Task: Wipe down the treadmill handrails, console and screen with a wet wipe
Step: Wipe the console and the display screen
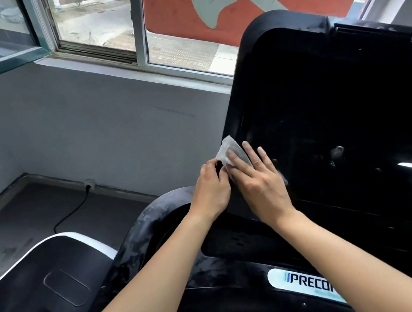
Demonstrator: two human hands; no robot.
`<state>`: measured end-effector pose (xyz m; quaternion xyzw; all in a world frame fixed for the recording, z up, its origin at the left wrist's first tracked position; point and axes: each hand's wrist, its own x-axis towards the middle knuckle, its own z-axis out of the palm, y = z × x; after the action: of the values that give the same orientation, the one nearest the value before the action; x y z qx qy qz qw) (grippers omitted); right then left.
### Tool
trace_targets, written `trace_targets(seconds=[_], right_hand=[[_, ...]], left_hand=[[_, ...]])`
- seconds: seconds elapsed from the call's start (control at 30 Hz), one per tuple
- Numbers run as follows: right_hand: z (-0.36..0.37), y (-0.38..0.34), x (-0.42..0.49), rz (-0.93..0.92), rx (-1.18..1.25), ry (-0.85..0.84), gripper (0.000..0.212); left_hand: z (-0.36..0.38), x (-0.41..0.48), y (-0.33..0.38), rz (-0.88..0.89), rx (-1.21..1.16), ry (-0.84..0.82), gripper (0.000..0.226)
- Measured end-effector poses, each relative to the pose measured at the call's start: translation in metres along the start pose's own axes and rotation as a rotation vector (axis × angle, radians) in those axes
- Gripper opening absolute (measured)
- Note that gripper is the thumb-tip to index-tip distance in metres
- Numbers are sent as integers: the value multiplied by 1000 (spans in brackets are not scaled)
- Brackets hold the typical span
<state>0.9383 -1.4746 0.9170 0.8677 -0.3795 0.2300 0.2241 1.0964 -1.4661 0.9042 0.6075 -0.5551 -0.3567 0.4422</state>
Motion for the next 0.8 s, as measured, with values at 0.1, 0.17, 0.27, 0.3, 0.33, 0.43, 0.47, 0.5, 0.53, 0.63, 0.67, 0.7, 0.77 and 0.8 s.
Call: trace_targets(seconds=[0.1, 0.17, 0.27, 0.3, 0.33, 0.43, 0.47, 0.5, 0.53, 0.63, 0.67, 0.7, 0.77, 0.8], right_hand=[[-3, 4, -15, -15, -53, -22, 38], [-8, 14, -17, 16, -115, -15, 35], [-21, 38, -8, 175, -176, 50, 28], [-26, 45, -4, 249, -175, 74, 27], [-31, 50, 0, 304, -172, 84, 27], [-34, 45, -1, 321, -154, 94, 31], [-33, 40, -4, 306, -137, 94, 32], [-31, 36, -9, 287, -114, 86, 32], [-30, 32, -14, 267, -91, 73, 31], [-30, 34, -23, 233, -68, 48, 28], [-31, 38, -24, 243, -62, 53, 27], [-32, 43, -23, 269, -48, 64, 27], [-34, 53, -18, 334, -1, 97, 32], [-36, 57, -16, 349, 25, 103, 36]], left_hand=[[4, -2, 1, 24, 20, 41, 38], [7, -3, 2, 61, 52, 83, 43], [10, -7, 11, 162, 85, 127, 50], [11, -8, 14, 202, 110, 133, 53], [12, -10, 17, 237, 143, 137, 55], [19, -12, 24, 268, 219, 154, 60], [21, -12, 26, 263, 228, 158, 62], [23, -13, 27, 258, 235, 159, 62], [24, -14, 28, 253, 241, 159, 63], [25, -15, 29, 278, 276, 177, 63], [25, -15, 30, 313, 294, 188, 63], [25, -14, 31, 356, 313, 196, 63], [25, -13, 35, 441, 355, 193, 62], [25, -12, 36, 483, 381, 186, 61]])
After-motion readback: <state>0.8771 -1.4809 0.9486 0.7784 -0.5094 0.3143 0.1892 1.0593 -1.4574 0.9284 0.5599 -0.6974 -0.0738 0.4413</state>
